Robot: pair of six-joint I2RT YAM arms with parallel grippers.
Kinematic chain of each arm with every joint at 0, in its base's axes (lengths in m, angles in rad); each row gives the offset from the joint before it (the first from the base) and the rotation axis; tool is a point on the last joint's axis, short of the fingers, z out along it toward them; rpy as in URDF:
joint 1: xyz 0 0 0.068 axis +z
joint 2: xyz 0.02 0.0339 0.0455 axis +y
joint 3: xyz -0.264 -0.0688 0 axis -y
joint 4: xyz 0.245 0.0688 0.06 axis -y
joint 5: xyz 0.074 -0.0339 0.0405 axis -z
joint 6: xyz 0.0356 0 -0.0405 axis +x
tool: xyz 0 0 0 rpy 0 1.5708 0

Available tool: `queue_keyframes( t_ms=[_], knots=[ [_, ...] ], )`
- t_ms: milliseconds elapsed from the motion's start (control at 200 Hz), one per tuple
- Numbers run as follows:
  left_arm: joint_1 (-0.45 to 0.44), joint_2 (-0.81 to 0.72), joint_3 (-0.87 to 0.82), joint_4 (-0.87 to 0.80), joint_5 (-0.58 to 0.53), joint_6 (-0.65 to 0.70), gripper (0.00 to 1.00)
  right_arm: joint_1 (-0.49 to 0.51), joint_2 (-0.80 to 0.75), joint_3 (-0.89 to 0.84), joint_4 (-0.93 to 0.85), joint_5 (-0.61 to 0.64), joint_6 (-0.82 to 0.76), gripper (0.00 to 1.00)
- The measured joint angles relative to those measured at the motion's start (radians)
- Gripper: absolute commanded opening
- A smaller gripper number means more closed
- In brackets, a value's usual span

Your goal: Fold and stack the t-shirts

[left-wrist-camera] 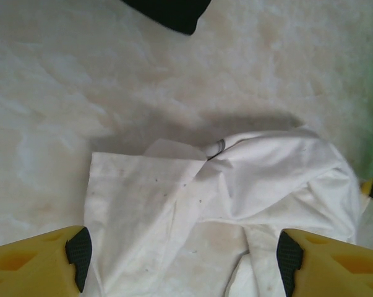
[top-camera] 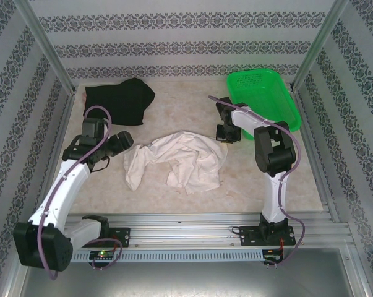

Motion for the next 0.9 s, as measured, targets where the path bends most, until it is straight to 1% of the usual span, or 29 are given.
queue_keyframes(
  t_ms=[130,195,250,370,485,610,694,899],
  knots=[
    [0.004,0.096,0.001,-0.006,0.032,0.051,0.76,0.000,-0.067,-0.057,0.033,0.007,0.001,0.00],
    [0.026,0.148,-0.001,-0.011,0.045,0.060,0.75,0.000,-0.111,-0.085,0.046,0.007,0.000,0.00],
    [0.066,0.173,-0.021,0.000,0.060,0.058,0.75,0.000,-0.151,-0.103,0.053,0.006,-0.001,0.00],
    [0.164,0.177,-0.089,0.037,0.097,0.034,0.73,0.000,-0.204,-0.123,0.068,0.006,-0.011,0.00],
    [0.225,0.211,-0.125,0.124,0.177,-0.002,0.66,0.000,-0.223,-0.145,0.078,0.002,-0.019,0.00],
    [0.246,0.288,-0.136,0.226,0.261,-0.032,0.61,0.000,-0.228,-0.170,0.080,-0.008,-0.023,0.00],
    [0.257,0.336,-0.155,0.294,0.304,-0.050,0.61,0.000,-0.230,-0.174,0.080,-0.016,-0.023,0.00],
    [0.264,0.443,-0.165,0.386,0.341,-0.069,0.61,0.000,-0.244,-0.174,0.080,-0.024,-0.026,0.00]
  ],
)
